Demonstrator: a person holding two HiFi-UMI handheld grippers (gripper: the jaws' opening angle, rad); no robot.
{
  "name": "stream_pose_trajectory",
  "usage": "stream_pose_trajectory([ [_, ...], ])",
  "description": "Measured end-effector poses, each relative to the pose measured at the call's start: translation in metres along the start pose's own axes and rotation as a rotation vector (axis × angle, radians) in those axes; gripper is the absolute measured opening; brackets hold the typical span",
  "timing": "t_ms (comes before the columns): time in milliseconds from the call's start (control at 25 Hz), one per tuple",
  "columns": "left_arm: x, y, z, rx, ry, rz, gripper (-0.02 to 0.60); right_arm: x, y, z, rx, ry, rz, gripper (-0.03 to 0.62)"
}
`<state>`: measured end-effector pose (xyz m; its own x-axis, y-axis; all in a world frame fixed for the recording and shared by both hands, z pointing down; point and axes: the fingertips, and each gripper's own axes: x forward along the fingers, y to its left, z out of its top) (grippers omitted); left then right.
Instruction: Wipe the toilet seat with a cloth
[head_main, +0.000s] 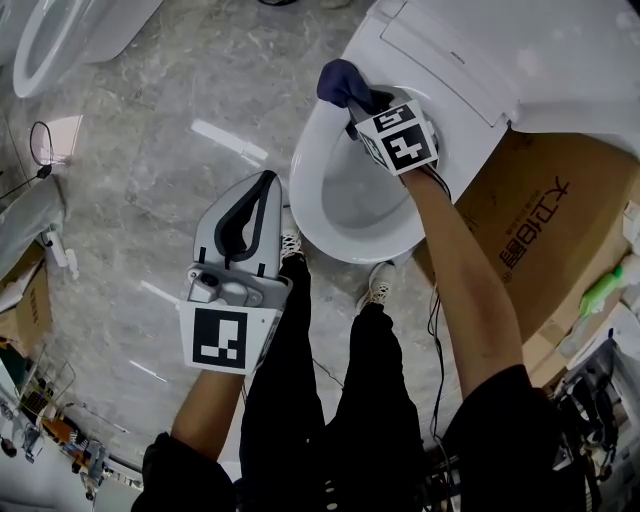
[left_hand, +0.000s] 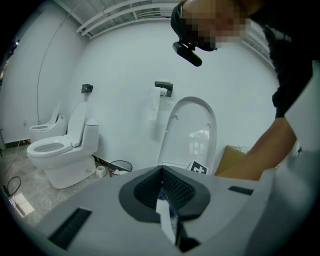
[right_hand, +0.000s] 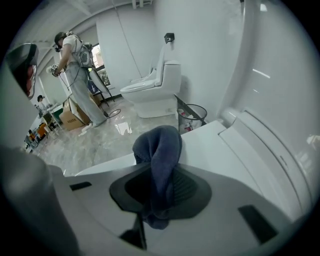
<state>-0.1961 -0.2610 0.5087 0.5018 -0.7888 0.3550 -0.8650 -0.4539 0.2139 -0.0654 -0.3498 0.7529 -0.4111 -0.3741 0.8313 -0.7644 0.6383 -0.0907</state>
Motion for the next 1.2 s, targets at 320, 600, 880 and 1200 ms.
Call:
stream_pose_trajectory([
  [320,-0.003,-0.006,-0.005,-0.002,0.007,-0.003,0.011,-0.002,-0.031,0.005,0.058,-0.005,-0.051,0.077],
  [600,-0.004,-0.004,-0.003,0.001,0.009,-0.005,0.011,-0.006,-0.071,0.017,0.181,-0.012,-0.115,0.077],
  [880,-0.003,-0.006,-0.003,0.005,0.007,-0.004,0.011,-0.012,-0.094,0.014,0.403,-0.042,-0.195,0.075],
  [1200,-0.004,-0.005,0.002,0.011,0.004,-0.010,0.011,-0.029,-0.115,-0.007,0.551,-0.080,-0.279,0.075],
])
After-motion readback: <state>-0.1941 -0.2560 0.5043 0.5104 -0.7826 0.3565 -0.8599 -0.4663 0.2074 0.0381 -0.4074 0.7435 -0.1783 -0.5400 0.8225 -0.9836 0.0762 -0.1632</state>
